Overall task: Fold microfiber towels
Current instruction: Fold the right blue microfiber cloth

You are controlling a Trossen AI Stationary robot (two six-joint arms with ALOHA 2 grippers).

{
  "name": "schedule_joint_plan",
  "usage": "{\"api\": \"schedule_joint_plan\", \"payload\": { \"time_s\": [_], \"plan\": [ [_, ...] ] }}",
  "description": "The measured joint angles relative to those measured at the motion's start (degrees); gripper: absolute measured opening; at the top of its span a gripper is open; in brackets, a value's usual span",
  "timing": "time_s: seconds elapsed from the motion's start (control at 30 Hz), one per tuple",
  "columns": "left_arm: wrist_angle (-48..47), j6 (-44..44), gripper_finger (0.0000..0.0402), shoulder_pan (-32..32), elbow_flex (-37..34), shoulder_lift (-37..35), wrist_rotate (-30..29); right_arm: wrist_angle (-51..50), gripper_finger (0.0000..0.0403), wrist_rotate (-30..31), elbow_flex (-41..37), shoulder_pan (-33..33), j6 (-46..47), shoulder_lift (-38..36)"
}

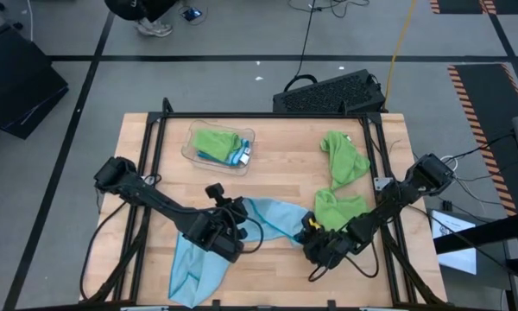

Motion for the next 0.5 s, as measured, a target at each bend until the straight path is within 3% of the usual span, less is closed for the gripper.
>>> {"api": "schedule_joint_plan", "payload": {
  "time_s": [0.13, 0.27, 0.4, 0.5],
  "plan": [
    [0.11, 0.35, 0.0006, 0.00, 0.01, 0.00, 0.09, -0.01, 0.0005, 0.00, 0.00, 0.06, 0.03, -0.02],
    [0.18, 1.41, 0.0006, -0.75, 0.01, -0.01, 1.22, -0.26, 0.0005, -0.01, -0.02, 0.09, 1.39, -2.23],
    [3.08, 4.21, 0.0004, -3.21, 0.01, -0.47, 1.36, -1.97, 0.0003, 0.10, 0.27, 1.76, 1.85, -8.03],
    [8.89, 9.14, 0.0005, -5.16, 0.11, -1.70, 1.33, -7.23, 0.0003, 4.83, 2.72, 4.08, 2.63, -12.94]
  ]
}}
